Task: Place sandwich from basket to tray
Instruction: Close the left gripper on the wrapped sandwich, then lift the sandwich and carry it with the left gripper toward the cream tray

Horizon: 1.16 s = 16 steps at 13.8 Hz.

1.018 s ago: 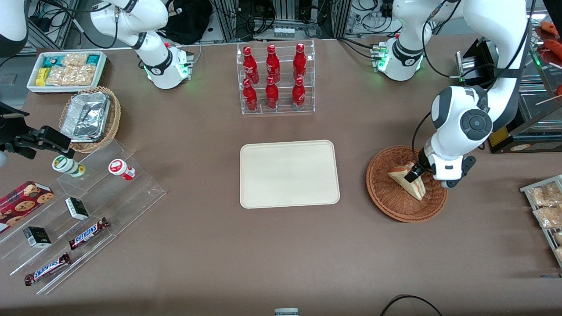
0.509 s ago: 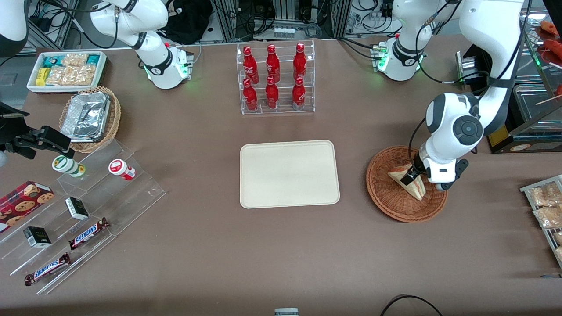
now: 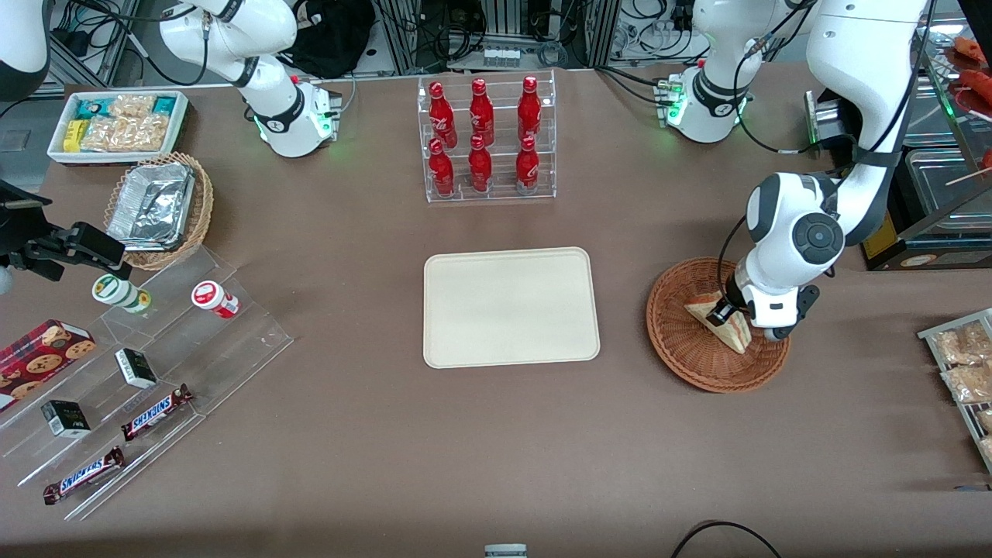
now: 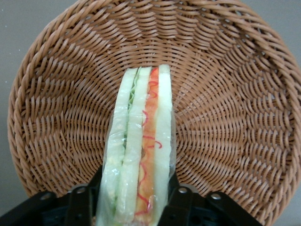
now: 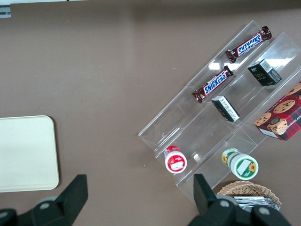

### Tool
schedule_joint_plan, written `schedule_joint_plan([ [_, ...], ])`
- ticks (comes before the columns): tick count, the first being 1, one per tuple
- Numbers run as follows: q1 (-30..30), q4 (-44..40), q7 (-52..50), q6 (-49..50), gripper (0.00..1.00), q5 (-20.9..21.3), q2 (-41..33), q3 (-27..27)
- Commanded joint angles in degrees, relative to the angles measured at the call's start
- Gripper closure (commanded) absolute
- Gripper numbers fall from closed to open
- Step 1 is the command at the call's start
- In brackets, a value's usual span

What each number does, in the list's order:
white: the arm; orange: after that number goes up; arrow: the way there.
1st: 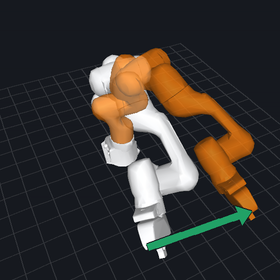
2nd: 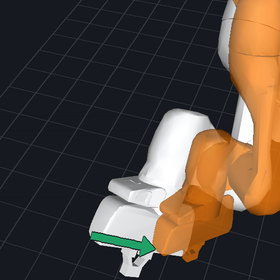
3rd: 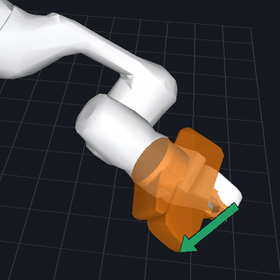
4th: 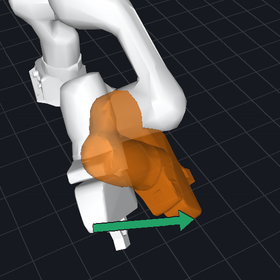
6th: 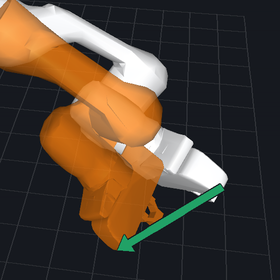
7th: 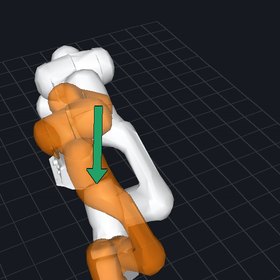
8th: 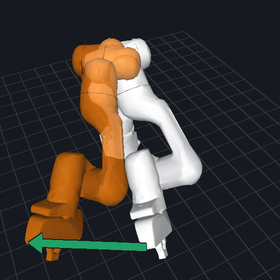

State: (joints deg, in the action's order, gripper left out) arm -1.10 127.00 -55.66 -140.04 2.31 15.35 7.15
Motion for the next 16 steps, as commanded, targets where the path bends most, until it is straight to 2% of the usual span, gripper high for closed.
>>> schedule_joint_plan([
  [1, -0.13, -1.83, -0.59, 2.73, 0.89, -0.29, -2.24, 0.05],
  [5, -0.31, -14.46, 1.51, 23.45, 0.89, 0.15, -4.45, 1.10],
  [7, -0.75, -20.54, 2.66, 29.28, 0.89, 0.06, -3.23, 3.64],
  [10, -4.33, -23.63, 3.89, 29.04, 0.89, 0.15, -1.29, 7.69],
  [12, -9.95, -24.51, 3.28, 28.51, 0.86, 0.50, 0.29, 7.79],
  [16, -17.52, -27.32, 3.45, 27.63, 0.86, 0.15, 5.11, 7.88],
])
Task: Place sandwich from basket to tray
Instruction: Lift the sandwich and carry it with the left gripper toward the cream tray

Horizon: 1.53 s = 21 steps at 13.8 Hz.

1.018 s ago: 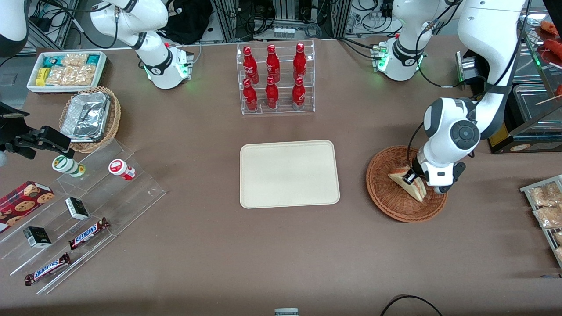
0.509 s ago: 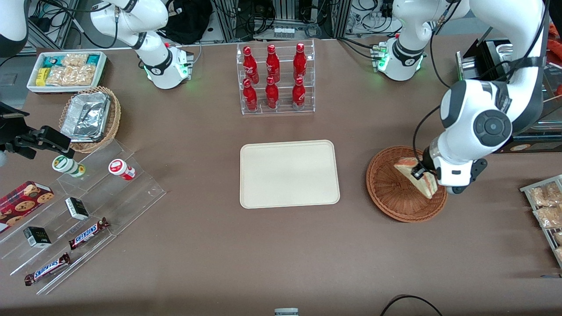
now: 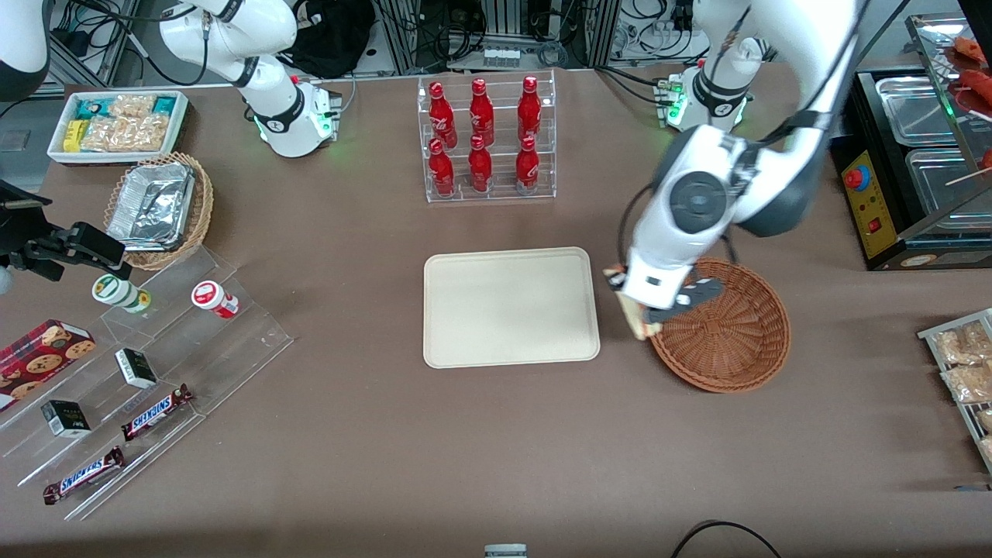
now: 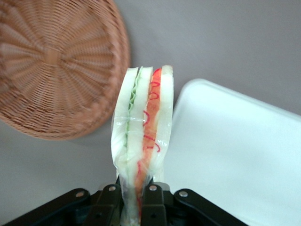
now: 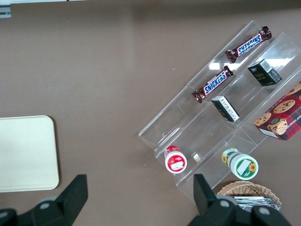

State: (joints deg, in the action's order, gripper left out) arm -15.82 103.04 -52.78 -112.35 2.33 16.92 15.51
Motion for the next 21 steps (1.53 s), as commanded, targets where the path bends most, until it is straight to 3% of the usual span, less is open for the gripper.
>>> schedule_joint_plan([
  [1, -4.64, -4.59, 0.92, -1.02, 0.86, 0.13, 5.38, -0.48],
  [7, -14.66, -10.40, 0.39, -8.30, 0.82, 3.03, 16.81, -0.57],
  [15, -15.38, -10.31, 0.13, -13.77, 0.81, 6.19, 21.22, 0.13],
  [16, -16.60, -10.40, 0.22, -13.77, 0.73, 6.19, 21.66, 0.13],
  [17, -17.48, -10.40, 0.13, -13.77, 0.41, 6.19, 21.66, -0.04],
  [18, -17.49, -10.40, 0.22, -13.77, 0.01, 6.37, 21.49, -0.13],
  [21, -16.44, -9.70, -0.30, -12.37, 0.00, 5.67, 17.54, -0.31],
])
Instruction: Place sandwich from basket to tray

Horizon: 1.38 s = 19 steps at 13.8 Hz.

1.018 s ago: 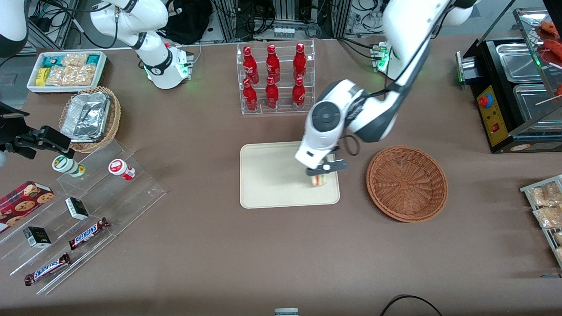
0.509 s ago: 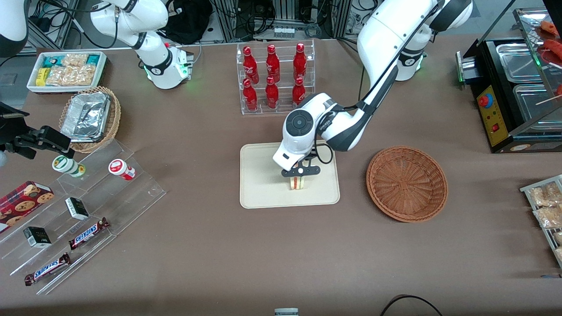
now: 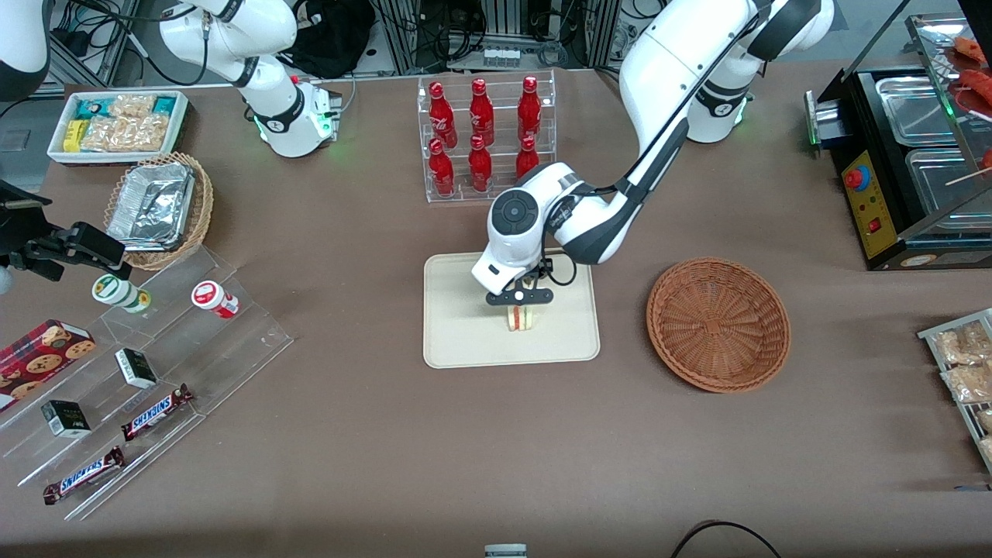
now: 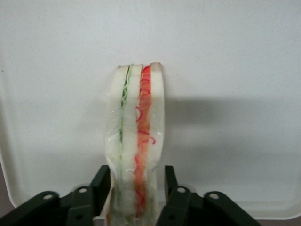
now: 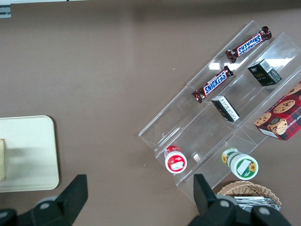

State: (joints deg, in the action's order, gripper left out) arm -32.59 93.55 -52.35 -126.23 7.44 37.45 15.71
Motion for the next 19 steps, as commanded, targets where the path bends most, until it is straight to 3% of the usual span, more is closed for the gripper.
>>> schedule_joint_plan([
  [1, 0.77, -0.12, -1.78, 3.08, 0.00, 0.56, -4.65, -0.59],
  [9, 12.71, 0.23, -2.06, 28.12, 0.00, 0.47, -24.16, -0.51],
  [19, 35.56, 0.94, 34.39, 45.01, 0.00, -4.36, -37.35, -0.59],
])
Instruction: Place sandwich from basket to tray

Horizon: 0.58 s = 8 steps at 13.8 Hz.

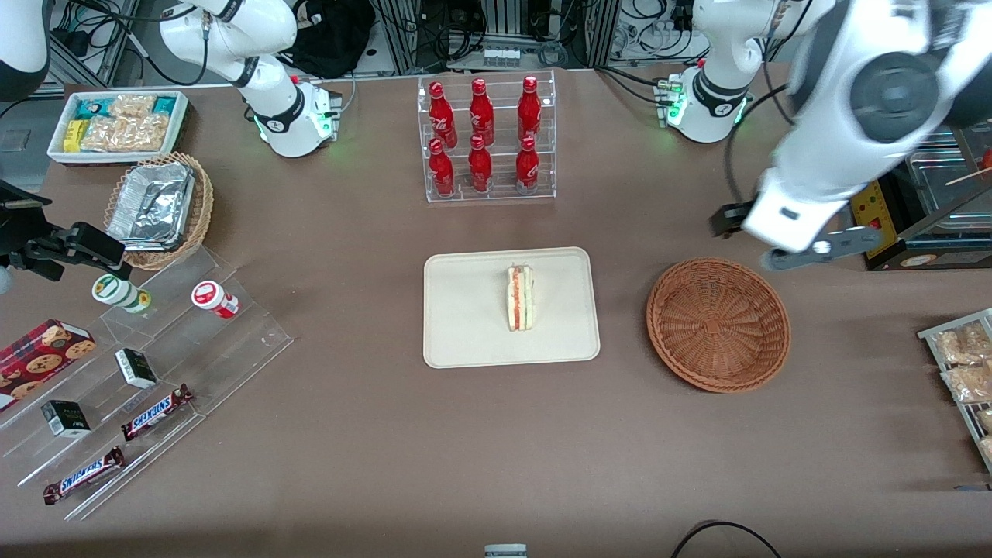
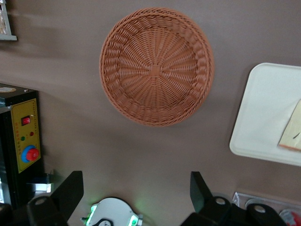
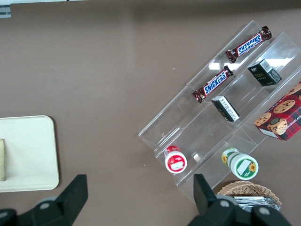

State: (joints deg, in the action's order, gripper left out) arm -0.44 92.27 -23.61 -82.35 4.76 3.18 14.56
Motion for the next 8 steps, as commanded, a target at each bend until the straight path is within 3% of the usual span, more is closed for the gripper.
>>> schedule_joint_plan([
  [1, 5.26, 2.22, 9.42, 2.44, 0.00, -1.77, -3.70, 0.56],
  [5, 10.19, 2.74, 17.01, 3.07, 0.00, -1.69, -5.20, 0.56],
  [8, 10.20, 1.17, 17.19, 2.63, 0.00, -1.60, -4.58, 0.29],
])
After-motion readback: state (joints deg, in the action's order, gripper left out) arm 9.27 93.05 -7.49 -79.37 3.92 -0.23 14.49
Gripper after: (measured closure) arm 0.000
